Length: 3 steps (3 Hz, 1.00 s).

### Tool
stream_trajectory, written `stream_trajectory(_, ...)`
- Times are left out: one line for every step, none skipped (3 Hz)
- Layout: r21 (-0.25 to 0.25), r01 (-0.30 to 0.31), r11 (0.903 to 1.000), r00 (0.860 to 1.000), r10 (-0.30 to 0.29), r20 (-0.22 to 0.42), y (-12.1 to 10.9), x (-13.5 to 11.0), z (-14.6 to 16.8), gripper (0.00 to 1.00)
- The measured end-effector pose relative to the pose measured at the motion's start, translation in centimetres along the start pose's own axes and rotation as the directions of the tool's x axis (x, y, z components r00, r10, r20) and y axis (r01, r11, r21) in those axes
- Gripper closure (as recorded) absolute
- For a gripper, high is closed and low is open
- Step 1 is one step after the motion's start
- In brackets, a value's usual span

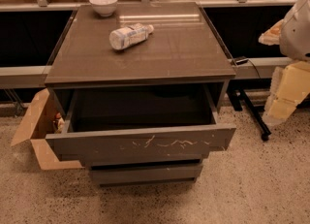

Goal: Close top drawer

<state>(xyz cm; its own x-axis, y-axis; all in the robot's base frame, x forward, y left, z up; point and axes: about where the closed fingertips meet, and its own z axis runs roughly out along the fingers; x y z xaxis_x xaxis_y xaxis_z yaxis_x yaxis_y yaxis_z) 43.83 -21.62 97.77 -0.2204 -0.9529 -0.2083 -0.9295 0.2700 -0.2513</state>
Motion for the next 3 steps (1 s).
stream_trajectory(0.002, 0.004, 1.0, 1.0, -0.004, 0.009, 0.1, -0.2, 0.2, 0.0)
stream_trajectory(-0.041, 0.013, 0.9991, 0.998, -0.01, 0.059, 1.2, -0.6, 3.1, 0.0)
stream_trajectory(-0.148, 0.028, 0.9886, 0.99, -0.006, 0.143, 3.7, -1.7, 9.1, 0.0)
